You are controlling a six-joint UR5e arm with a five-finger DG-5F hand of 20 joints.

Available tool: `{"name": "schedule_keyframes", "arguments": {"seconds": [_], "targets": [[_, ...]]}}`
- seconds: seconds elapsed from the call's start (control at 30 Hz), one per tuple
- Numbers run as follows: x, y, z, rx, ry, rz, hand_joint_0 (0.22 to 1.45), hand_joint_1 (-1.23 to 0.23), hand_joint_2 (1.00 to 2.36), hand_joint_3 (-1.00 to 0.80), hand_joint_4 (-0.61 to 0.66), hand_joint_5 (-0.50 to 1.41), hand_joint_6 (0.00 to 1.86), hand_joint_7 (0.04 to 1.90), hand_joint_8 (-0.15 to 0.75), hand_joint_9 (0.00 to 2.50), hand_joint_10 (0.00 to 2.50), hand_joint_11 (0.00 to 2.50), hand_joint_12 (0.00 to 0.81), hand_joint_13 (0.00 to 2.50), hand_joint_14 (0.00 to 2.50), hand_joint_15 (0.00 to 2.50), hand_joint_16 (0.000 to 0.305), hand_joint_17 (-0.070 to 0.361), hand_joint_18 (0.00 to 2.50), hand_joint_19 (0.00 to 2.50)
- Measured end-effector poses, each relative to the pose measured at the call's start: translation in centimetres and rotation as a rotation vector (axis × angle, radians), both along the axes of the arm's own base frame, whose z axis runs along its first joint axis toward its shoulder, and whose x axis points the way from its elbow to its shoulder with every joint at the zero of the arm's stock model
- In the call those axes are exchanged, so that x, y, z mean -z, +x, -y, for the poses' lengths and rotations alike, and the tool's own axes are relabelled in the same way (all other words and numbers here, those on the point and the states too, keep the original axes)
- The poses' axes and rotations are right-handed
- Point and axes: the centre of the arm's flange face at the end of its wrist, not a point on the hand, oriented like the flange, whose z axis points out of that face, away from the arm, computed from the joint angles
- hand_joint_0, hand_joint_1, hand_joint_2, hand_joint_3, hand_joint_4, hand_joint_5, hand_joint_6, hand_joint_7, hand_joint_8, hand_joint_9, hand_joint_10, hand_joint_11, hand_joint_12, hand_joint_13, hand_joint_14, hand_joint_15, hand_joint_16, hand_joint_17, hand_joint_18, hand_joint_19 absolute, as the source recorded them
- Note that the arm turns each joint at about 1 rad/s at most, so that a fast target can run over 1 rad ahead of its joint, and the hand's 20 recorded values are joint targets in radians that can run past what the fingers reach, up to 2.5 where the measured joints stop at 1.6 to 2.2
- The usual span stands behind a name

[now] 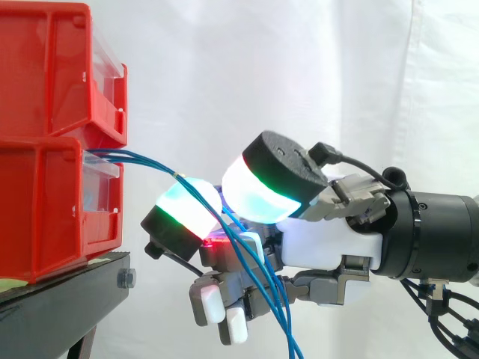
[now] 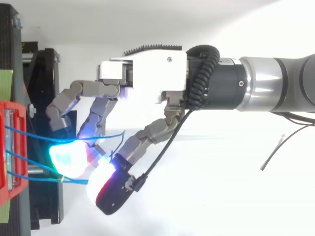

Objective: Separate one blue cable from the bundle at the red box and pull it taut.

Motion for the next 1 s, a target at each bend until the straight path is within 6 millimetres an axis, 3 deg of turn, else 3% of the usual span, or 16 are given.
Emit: {"name": "schedule_keyframes", "arguments": {"seconds": [0.1,0.2,0.3,0.4,0.5,0.67,0.87,1.0], "targets": [[0.00,0.00,0.00,0.000,0.000,0.000,0.46,-0.78,1.00,-0.50,0.13,-0.20,0.88,0.98,0.292,1.17,0.02,1.26,0.376,1.03,0.02,0.68,0.057,0.128,0.91,0.81],[0.01,0.00,-0.01,0.000,0.000,0.000,0.53,-0.58,1.00,-0.50,0.11,-0.18,0.85,1.03,0.274,1.21,0.02,1.27,0.359,1.03,0.03,0.69,0.053,0.119,0.90,0.84],[0.02,-0.01,-0.03,0.000,0.000,-0.001,0.61,-0.54,1.00,-0.50,0.09,-0.18,0.84,1.06,0.259,1.21,0.03,1.29,0.348,1.03,0.03,0.70,0.050,0.112,0.88,0.86],[0.02,0.00,-0.13,-0.002,0.000,-0.001,0.64,-0.63,1.00,-0.46,0.08,-0.17,0.84,1.06,0.267,1.20,0.03,1.29,0.349,1.03,0.03,0.70,0.050,0.113,0.88,0.86],[0.02,0.00,-0.17,-0.002,0.000,-0.002,0.67,-0.81,1.01,-0.37,0.08,-0.19,0.85,1.05,0.255,1.14,0.02,1.26,0.352,1.01,0.03,0.71,0.051,0.114,0.87,0.85],[0.01,0.00,-0.16,-0.002,0.000,-0.001,0.75,-0.94,1.00,-0.50,0.08,-0.20,0.87,1.06,0.238,1.12,0.02,1.28,0.337,0.99,0.03,0.69,0.050,0.113,0.86,0.79],[0.02,0.00,-0.16,-0.002,0.000,-0.002,0.54,-1.09,1.00,-0.50,0.08,-0.19,0.88,1.06,0.255,1.14,0.02,1.29,0.339,0.98,0.03,0.69,0.052,0.116,0.87,0.78],[0.00,0.01,-0.16,-0.002,0.000,-0.001,0.47,-1.04,1.00,-0.50,0.10,-0.18,0.88,1.04,0.278,1.21,0.02,1.30,0.356,1.02,0.03,0.69,0.056,0.125,0.90,0.80]]}}
